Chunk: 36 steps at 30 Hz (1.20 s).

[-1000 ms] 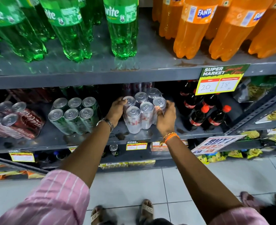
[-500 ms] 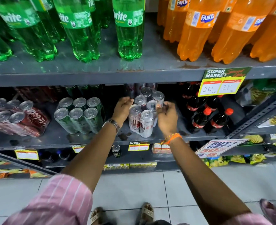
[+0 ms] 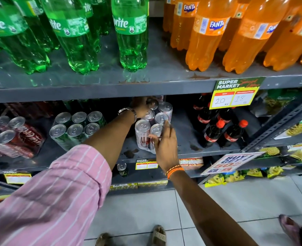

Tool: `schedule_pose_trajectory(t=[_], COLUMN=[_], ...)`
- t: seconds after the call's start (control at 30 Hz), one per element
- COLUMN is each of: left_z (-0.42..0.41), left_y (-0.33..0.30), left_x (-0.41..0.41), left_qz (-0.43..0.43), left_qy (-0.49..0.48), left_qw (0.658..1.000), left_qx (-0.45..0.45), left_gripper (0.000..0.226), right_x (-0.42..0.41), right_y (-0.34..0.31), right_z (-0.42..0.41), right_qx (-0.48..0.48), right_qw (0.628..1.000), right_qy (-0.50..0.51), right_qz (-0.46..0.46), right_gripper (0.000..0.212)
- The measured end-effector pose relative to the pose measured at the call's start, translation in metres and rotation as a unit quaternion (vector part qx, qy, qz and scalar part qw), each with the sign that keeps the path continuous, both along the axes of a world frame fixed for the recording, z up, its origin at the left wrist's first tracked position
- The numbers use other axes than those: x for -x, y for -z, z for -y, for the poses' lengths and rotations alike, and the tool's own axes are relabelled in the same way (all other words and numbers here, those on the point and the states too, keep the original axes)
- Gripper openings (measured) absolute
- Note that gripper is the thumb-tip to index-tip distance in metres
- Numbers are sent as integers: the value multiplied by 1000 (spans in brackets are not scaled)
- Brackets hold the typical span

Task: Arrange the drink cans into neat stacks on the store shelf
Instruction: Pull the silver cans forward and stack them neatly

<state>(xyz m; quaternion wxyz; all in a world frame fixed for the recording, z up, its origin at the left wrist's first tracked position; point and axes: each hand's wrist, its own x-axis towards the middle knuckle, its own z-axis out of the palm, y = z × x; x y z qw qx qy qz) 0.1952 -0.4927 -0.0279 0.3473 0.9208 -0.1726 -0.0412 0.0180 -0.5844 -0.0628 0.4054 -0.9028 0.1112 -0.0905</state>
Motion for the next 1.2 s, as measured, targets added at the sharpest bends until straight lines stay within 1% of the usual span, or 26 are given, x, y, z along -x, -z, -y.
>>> schedule_pose_trajectory(t=[0.07, 0.13, 0.27, 0.33, 0.4, 0.47, 0.53, 0.67, 0.7, 0.77, 0.83, 0.93, 1.0, 1.13, 1.2], left_z=[-5, -11, -26, -36, -45, -52, -55, -58, -57, -56, -57, -61, -63, -65, -65], left_y=[3, 6, 15, 19, 26, 34, 39, 48, 50, 51, 50, 47, 46, 45, 45], left_x=[0, 0, 5, 12, 19, 28, 35, 45, 48, 50, 50, 52, 59, 82, 93], left_qz=[-14, -25, -8, -7, 1, -12, -37, -82, -98, -124, -134, -140, -131, -117, -114], left_qy=[-18, -41, -97, -126, -151, -169, -172, -180, -176, -168, -164, -162, -158, -151, -151], left_qw=[1000, 998, 995, 991, 985, 978, 968, 943, 935, 925, 923, 931, 941, 944, 942], left_qx=[13, 27, 33, 55, 77, 119, 179, 268, 291, 319, 321, 297, 270, 268, 276], left_gripper=[33, 35, 31, 27, 29, 33, 29, 23, 19, 13, 15, 28, 31, 32, 31], right_x=[0, -1, -6, -12, -22, -31, -38, -24, -15, 0, 4, -4, -9, -20, -28], right_y=[2, 3, 0, -2, -4, -6, -8, -4, 0, 7, 11, 11, 9, 7, 8], right_z=[6, 13, 32, 43, 52, 60, 67, 59, 51, 32, 22, 22, 30, 55, 66], right_qx=[34, 38, 31, 22, 8, -1, -13, -69, -91, -126, -124, -91, -80, -94, -118], right_qw=[999, 998, 997, 996, 996, 996, 995, 987, 986, 986, 987, 990, 992, 994, 992], right_qy=[3, 17, 49, 71, 86, 86, 95, 130, 120, 79, 69, 91, 77, 31, 2], right_qz=[26, 45, 52, 50, 38, 21, 12, 64, 74, 75, 74, 66, 61, 55, 48], right_gripper=[67, 61, 57, 52, 45, 42, 41, 29, 30, 44, 55, 57, 60, 64, 65])
